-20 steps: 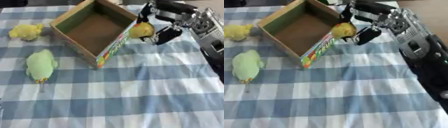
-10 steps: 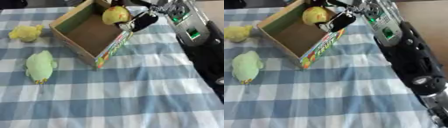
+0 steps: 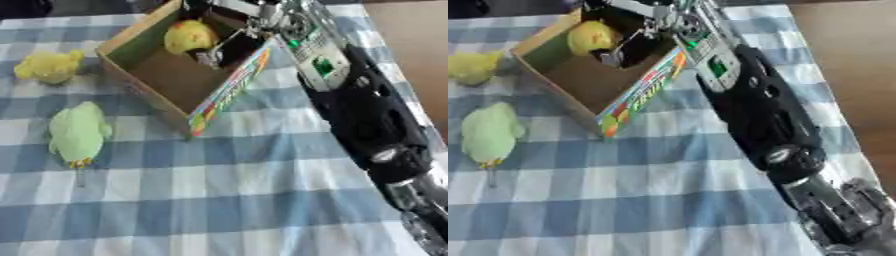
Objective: Pick up objects on the table and place them in the box.
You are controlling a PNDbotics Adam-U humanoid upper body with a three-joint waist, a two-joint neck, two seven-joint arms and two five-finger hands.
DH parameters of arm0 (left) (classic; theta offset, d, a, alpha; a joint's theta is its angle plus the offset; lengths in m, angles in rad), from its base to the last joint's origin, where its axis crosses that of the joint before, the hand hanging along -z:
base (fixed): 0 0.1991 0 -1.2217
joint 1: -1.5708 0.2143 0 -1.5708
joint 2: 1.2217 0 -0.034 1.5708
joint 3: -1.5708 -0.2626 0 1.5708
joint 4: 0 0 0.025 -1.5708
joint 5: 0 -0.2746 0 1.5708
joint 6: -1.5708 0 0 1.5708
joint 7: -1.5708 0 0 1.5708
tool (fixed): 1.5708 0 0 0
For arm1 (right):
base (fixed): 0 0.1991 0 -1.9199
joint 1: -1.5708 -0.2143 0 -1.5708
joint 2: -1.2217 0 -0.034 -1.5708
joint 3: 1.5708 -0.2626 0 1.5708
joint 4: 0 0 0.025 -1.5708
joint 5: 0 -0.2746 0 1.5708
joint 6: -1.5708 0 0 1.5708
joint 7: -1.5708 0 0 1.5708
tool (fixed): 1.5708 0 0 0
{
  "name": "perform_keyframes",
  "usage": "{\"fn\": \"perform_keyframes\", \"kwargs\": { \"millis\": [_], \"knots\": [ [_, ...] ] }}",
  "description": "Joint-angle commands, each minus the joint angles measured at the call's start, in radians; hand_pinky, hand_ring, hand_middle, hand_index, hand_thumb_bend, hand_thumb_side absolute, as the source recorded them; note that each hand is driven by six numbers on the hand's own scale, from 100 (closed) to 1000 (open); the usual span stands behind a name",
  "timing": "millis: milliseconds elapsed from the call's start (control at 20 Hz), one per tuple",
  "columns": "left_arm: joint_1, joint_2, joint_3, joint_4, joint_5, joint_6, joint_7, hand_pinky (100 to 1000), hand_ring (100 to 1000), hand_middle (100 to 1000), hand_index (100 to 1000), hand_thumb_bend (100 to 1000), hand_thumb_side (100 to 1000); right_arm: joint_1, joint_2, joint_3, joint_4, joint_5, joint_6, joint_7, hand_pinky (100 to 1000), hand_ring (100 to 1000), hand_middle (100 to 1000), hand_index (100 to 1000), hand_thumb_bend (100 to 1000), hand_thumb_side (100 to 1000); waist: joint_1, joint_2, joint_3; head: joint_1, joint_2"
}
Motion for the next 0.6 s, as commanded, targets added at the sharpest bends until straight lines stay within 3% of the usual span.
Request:
{"fn": "perform_keyframes", "kwargs": {
  "millis": [50, 600],
  "knots": [
    [-0.008, 0.003, -0.004, -0.017, 0.005, -0.002, -0.006, 474, 592, 603, 735, 100, 792, -0.04, 0.033, -0.027, 0.054, 0.057, -0.019, -0.008, 736, 725, 350, 628, 100, 100, 0.001, -0.017, 0.006, -0.01, -0.014],
    [-0.009, 0.0, -0.008, -0.017, 0.009, -0.001, -0.013, 475, 592, 604, 734, 100, 793, -0.063, 0.089, -0.081, 0.195, 0.286, -0.03, -0.083, 738, 755, 423, 661, 100, 100, 0.002, -0.009, 0.016, -0.021, -0.024]
  ]
}}
